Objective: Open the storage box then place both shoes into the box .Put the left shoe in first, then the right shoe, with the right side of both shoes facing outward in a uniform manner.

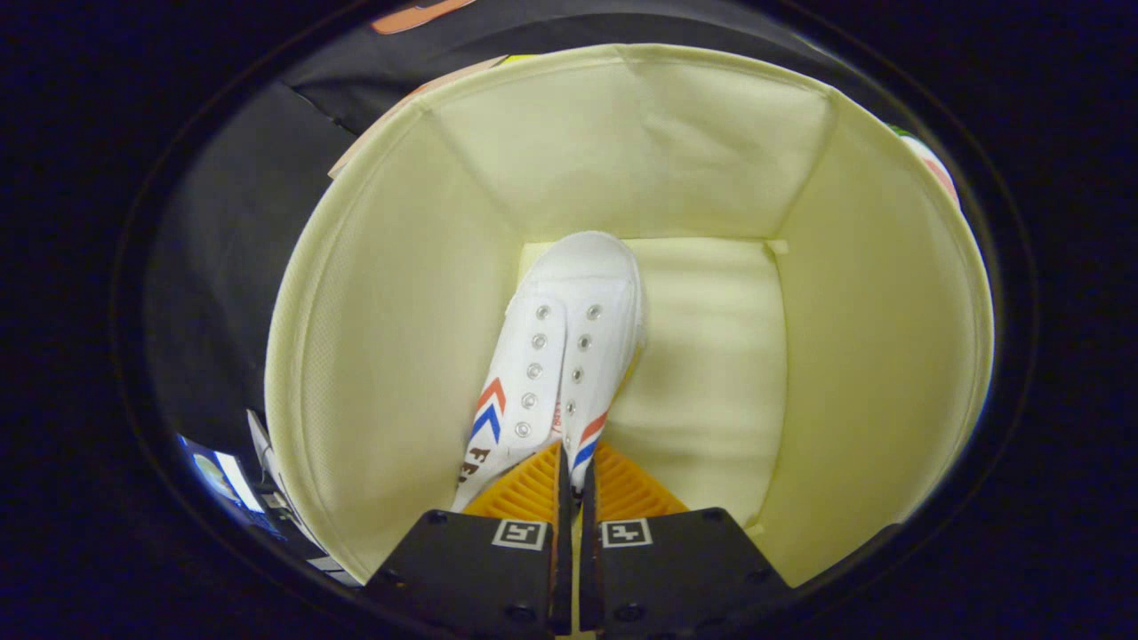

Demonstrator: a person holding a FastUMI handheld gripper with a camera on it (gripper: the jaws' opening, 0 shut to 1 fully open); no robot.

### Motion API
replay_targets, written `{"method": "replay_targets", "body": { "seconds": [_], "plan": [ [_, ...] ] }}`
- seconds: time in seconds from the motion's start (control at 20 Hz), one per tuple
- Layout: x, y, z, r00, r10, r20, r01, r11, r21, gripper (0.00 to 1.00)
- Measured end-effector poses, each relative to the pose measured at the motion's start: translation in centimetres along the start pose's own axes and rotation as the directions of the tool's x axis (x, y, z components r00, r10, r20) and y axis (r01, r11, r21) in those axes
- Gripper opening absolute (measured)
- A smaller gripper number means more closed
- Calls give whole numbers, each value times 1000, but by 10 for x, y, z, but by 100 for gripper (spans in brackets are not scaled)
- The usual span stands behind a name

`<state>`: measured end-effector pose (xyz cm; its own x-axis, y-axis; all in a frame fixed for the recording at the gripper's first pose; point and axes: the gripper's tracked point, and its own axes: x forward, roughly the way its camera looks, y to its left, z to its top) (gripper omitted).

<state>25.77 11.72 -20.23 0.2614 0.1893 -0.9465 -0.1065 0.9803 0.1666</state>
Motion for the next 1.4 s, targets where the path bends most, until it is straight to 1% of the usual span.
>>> {"method": "replay_targets", "body": {
  "seconds": [0.1, 0.2, 0.3, 0.35, 0.4, 0.5, 0.55, 0.7, 0.75, 0.8, 0.85, 0.9, 1.0, 1.05, 1.1, 1.2, 1.3, 1.35, 1.4],
  "plan": [
    [0, -1, 2, 1000, 1, 5, -1, 1000, -8, 10],
    [-5, 2, -4, 1000, 19, -16, -18, 1000, 4, 15],
    [-12, 2, -5, 1000, 15, -10, -15, 1000, -23, 20],
    [-19, 0, -5, 1000, 8, 0, -7, 999, -47, 39],
    [-26, -3, -5, 1000, -4, 8, 5, 998, -63, 44],
    [-42, -10, -11, 999, -43, 19, 45, 993, -106, 46],
    [-51, -11, -14, 999, -47, 26, 50, 989, -142, 51],
    [-83, -21, -19, 993, -89, 77, 104, 972, -209, 56],
    [-96, -26, -21, 988, -112, 102, 134, 961, -240, 57],
    [-110, -32, -23, 980, -146, 138, 181, 937, -299, 59],
    [-122, -39, -23, 972, -162, 168, 213, 912, -351, 61],
    [-134, -46, -29, 961, -194, 197, 256, 891, -374, 61],
    [-152, -63, -37, 946, -225, 235, 308, 853, -422, 68],
    [-159, -73, -40, 936, -242, 256, 333, 844, -421, 72],
    [-166, -86, -42, 928, -261, 267, 355, 838, -414, 72],
    [-178, -114, -46, 916, -290, 277, 382, 841, -383, 75],
    [-188, -154, -46, 893, -347, 287, 435, 830, -350, 79],
    [-193, -173, -47, 884, -370, 285, 452, 830, -327, 81],
    [-193, -191, -50, 887, -376, 269, 448, 842, -301, 81]
  ]
}}
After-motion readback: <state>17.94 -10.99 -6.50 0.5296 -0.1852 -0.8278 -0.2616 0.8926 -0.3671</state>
